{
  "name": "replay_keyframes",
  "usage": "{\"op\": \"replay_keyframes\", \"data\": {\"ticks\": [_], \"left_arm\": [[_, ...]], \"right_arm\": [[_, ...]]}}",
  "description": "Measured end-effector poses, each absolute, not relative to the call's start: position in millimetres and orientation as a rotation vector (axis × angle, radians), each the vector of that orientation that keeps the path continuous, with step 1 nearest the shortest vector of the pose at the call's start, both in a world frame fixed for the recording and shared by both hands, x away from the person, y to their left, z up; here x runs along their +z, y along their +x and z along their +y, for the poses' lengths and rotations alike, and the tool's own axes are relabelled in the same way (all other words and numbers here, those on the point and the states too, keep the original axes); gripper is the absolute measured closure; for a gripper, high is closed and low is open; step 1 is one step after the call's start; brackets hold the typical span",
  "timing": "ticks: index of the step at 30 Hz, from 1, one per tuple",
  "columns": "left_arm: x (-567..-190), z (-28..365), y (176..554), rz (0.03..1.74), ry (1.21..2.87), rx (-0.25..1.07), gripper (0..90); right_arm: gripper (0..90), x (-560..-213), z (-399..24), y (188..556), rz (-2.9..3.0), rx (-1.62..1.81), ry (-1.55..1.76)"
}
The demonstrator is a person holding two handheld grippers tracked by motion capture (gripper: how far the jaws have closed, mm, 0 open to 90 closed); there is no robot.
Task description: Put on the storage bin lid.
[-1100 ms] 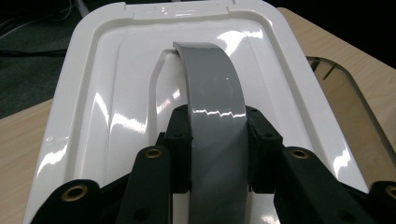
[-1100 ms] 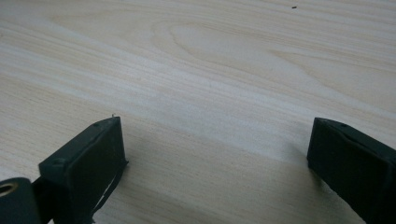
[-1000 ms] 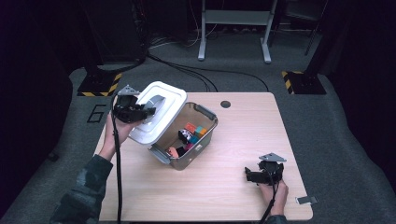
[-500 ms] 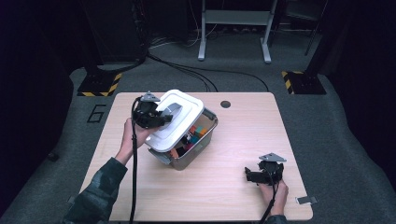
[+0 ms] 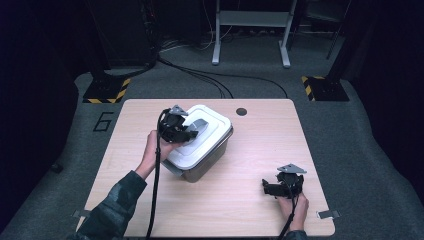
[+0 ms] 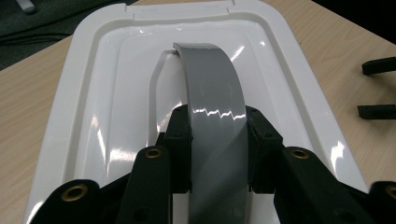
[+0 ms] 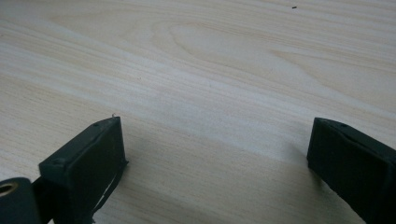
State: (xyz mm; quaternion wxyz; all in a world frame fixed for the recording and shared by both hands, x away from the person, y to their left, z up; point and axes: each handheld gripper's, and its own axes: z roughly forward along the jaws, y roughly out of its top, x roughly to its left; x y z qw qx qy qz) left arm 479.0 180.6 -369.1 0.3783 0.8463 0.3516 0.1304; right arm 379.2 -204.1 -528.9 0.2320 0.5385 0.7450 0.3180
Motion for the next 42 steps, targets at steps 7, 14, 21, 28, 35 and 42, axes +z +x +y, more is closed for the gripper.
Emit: {"op": "replay_keyframes", "data": {"ticks": [7,14,21,28,35,42], "left_arm": [[-375.8,171.5,478.0,0.880,2.194,0.323,67.0],[-381.5,169.4,477.0,0.889,2.202,0.329,66.8],[-381.9,169.0,475.5,0.902,2.208,0.336,60.9],[-373.3,183.5,470.8,0.918,2.193,0.351,34.5],[-364.0,209.9,460.3,0.916,2.150,0.373,19.0],[-361.0,242.0,443.6,0.913,2.125,0.406,14.7]], "right_arm": [[3.2,-528.8,-204.1,379.2,2.048,0.874,1.480],[3.2,-528.8,-204.1,379.2,2.048,0.874,1.478],[3.3,-528.8,-204.0,379.1,2.046,0.875,1.480],[3.3,-528.8,-204.0,379.1,2.046,0.875,1.480],[3.3,-528.8,-203.4,379.1,2.041,0.880,1.487],[3.3,-528.8,-203.0,378.7,2.038,0.881,1.491]]}}
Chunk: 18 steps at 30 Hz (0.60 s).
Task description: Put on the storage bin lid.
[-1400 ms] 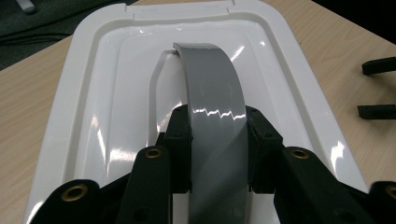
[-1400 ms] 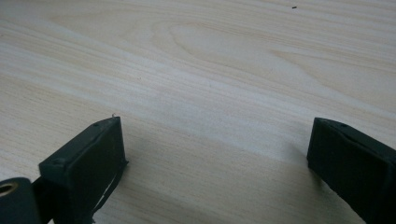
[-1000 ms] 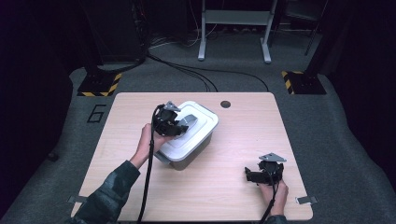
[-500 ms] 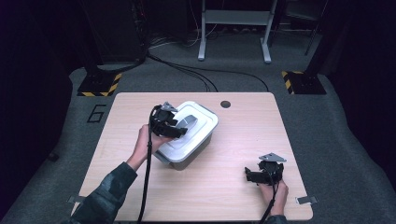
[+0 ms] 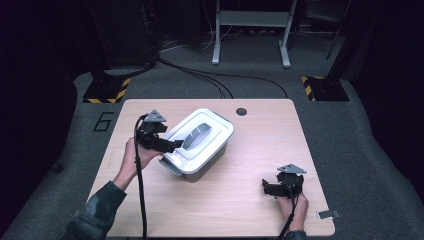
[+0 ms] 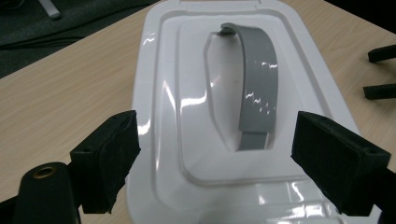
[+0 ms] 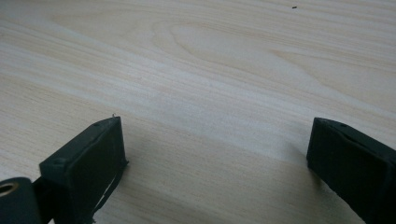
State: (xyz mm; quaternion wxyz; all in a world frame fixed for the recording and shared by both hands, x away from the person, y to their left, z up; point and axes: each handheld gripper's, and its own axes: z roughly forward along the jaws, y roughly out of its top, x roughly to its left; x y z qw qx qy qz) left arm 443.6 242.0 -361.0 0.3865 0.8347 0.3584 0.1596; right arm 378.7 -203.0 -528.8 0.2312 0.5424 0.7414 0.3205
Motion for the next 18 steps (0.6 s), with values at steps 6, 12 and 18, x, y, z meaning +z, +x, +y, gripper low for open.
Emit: {"op": "replay_keyframes", "data": {"ticks": [6,12,18], "left_arm": [[-370.1,269.8,427.2,0.945,2.108,0.435,11.6],[-383.4,293.8,413.2,0.991,2.101,0.459,8.5],[-403.3,314.9,400.6,1.048,2.097,0.464,5.3]], "right_arm": [[3.3,-528.8,-203.0,378.7,2.038,0.880,1.492],[3.3,-528.8,-203.0,378.7,2.038,0.881,1.491],[3.3,-528.8,-203.0,378.7,2.038,0.880,1.491]]}}
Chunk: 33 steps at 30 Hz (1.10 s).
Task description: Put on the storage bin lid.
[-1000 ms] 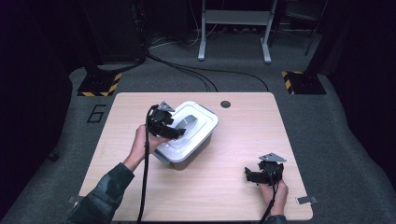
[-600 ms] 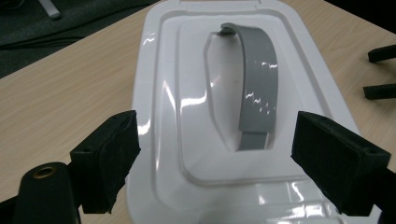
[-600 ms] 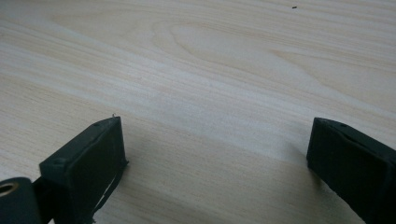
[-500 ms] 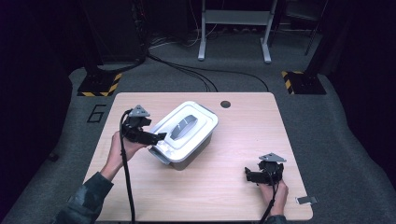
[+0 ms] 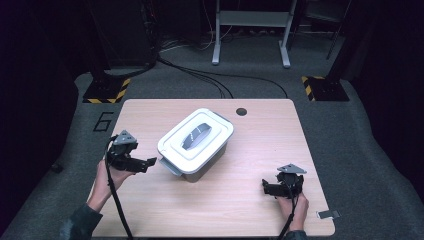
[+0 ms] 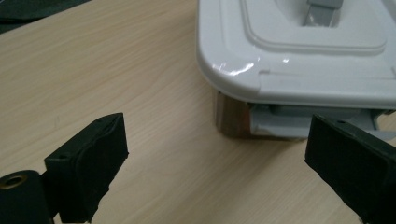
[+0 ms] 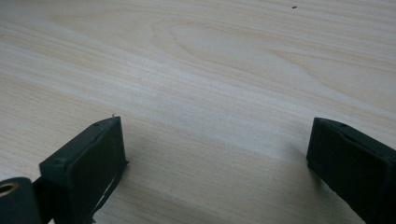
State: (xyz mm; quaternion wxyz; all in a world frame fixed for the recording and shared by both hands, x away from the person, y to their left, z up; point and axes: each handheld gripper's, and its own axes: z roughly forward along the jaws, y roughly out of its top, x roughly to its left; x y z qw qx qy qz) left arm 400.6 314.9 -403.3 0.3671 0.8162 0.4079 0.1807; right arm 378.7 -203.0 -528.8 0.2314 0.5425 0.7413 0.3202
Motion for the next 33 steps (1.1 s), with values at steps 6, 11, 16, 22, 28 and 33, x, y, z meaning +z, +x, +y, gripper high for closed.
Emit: {"op": "replay_keyframes", "data": {"ticks": [6,11,16,22,28,33], "left_arm": [[-427.9,334.7,391.7,1.117,2.087,0.453,3.5],[-467.2,354.5,381.7,1.209,2.072,0.449,2.1],[-497.5,363.4,375.4,1.258,2.103,0.452,0.9],[-529.0,369.8,364.1,1.290,2.066,0.523,0.0],[-531.2,371.6,359.6,1.283,2.041,0.534,0.0],[-531.3,371.6,359.7,1.284,2.040,0.534,0.0]], "right_arm": [[3.3,-528.8,-203.0,378.7,2.037,0.881,1.492],[3.3,-528.9,-203.2,378.8,2.038,0.879,1.488],[3.3,-528.8,-203.0,378.6,2.037,0.880,1.492],[3.3,-528.9,-203.1,378.8,2.038,0.880,1.488],[3.3,-528.9,-203.0,378.7,2.037,0.880,1.489],[3.3,-528.8,-202.9,378.6,2.036,0.879,1.489]]}}
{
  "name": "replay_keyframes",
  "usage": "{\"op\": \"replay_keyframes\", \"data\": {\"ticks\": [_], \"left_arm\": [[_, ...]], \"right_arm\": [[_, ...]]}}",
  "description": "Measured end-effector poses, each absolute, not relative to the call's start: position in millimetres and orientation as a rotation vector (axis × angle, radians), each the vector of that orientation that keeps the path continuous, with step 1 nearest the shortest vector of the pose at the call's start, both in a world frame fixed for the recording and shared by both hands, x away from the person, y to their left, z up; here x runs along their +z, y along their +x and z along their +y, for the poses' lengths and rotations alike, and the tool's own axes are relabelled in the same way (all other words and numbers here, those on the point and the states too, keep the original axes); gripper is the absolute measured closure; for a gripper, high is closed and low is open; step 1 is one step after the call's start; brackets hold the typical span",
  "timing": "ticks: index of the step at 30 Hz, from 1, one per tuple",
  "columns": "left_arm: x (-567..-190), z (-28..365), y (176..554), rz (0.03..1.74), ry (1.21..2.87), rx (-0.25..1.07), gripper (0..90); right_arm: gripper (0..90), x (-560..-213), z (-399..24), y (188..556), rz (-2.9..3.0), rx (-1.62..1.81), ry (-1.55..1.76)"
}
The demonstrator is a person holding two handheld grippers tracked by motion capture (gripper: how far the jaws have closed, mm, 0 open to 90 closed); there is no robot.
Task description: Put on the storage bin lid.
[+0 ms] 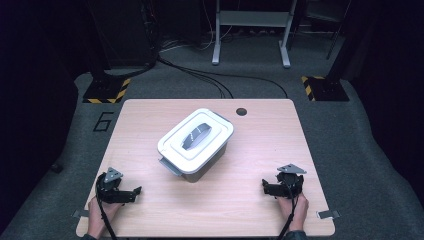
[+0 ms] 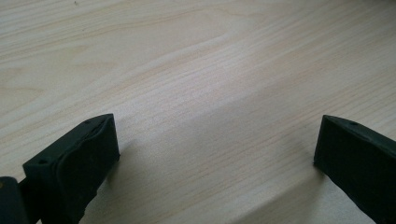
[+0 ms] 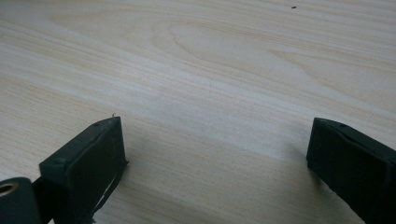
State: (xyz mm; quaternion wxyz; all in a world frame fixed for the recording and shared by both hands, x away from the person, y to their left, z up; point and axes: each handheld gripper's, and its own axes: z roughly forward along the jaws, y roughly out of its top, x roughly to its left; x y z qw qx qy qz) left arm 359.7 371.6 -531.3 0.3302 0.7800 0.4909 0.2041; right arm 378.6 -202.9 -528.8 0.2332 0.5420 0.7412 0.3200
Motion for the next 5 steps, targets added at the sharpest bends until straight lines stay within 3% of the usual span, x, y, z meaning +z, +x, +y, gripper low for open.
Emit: {"op": "replay_keyframes", "data": {"ticks": [5], "left_arm": [[-531.2,371.7,359.7,1.283,2.041,0.531,0.0]], "right_arm": [[3.3,-528.8,-202.9,378.6,2.036,0.879,1.489]]}}
